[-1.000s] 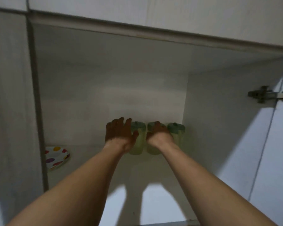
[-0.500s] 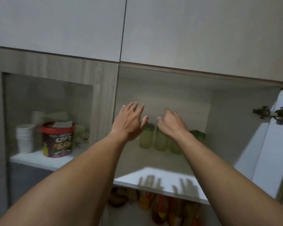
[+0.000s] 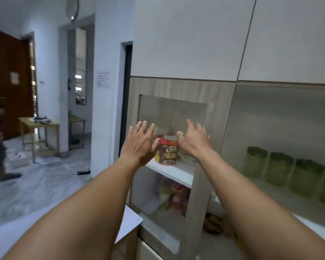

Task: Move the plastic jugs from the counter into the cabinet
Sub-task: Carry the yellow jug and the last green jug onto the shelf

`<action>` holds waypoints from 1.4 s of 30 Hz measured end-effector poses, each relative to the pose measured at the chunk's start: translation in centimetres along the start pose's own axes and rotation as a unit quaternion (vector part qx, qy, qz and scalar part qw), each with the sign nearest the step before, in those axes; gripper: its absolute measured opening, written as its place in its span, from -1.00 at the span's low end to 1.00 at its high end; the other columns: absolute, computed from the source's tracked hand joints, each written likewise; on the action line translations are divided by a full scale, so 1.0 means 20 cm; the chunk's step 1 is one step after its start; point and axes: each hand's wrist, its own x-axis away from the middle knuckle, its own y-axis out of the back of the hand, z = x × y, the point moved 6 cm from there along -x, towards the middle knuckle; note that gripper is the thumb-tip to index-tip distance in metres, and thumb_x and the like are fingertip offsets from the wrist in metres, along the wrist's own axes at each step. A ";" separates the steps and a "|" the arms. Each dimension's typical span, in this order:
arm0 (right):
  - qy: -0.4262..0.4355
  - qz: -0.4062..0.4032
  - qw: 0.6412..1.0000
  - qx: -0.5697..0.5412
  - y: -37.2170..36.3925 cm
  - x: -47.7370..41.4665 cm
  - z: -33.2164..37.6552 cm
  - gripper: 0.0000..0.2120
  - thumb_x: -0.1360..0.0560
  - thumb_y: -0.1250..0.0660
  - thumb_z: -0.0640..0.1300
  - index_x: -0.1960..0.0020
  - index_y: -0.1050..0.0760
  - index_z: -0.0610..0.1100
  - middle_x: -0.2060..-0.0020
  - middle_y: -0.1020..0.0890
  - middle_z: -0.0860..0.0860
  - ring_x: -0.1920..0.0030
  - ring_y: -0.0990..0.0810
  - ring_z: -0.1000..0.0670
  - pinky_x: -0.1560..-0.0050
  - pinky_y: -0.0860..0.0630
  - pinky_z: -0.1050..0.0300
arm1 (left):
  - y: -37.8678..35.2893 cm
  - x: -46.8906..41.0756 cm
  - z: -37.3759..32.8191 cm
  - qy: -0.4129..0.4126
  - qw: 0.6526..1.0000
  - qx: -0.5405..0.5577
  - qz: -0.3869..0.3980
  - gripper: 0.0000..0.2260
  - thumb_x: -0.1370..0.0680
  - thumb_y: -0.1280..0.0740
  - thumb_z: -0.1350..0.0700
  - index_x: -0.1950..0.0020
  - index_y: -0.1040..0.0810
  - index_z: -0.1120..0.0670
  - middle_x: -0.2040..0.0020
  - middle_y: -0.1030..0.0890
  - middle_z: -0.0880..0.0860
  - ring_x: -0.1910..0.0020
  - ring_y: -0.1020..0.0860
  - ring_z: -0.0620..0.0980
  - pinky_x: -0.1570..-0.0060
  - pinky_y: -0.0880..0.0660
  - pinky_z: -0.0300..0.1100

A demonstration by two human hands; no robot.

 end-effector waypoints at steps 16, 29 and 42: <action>0.175 0.150 0.965 -0.126 -1.07 0.38 1.53 -0.40 -0.63 -0.10 0.12 -0.59 -0.08 -0.07 -0.54 -0.23 -0.21 -0.54 -0.18 -0.25 -0.45 -0.18 -0.31 | 0.35 0.94 1.66 0.241 0.965 -0.099 0.013 -0.44 -0.62 -0.03 -0.21 -0.55 -0.20 0.01 -0.55 -0.22 0.13 -0.54 -0.13 0.13 -0.49 -0.11 0.12; 0.262 0.274 0.907 -0.185 -1.91 0.92 2.34 -0.38 -0.62 -0.16 0.12 -0.58 -0.11 -0.11 -0.51 -0.28 -0.19 -0.50 -0.24 -0.23 -0.43 -0.30 -0.23 | 0.42 1.76 2.46 0.406 0.904 -0.131 -0.030 -0.51 -0.58 -0.17 -0.15 -0.46 -0.35 0.05 -0.43 -0.38 0.19 -0.43 -0.30 0.20 -0.40 -0.26 0.10; 0.255 0.441 0.832 -0.220 -2.92 1.42 2.70 -0.45 -0.57 -0.28 0.10 -0.47 -0.25 -0.09 -0.34 -0.43 -0.14 -0.35 -0.43 -0.21 -0.25 -0.47 -0.14 | 0.16 2.51 3.06 0.671 0.727 -0.049 -0.133 -0.32 -0.49 -0.38 -0.13 -0.48 -0.20 0.11 -0.39 -0.32 0.18 -0.35 -0.34 0.24 -0.29 -0.35 0.17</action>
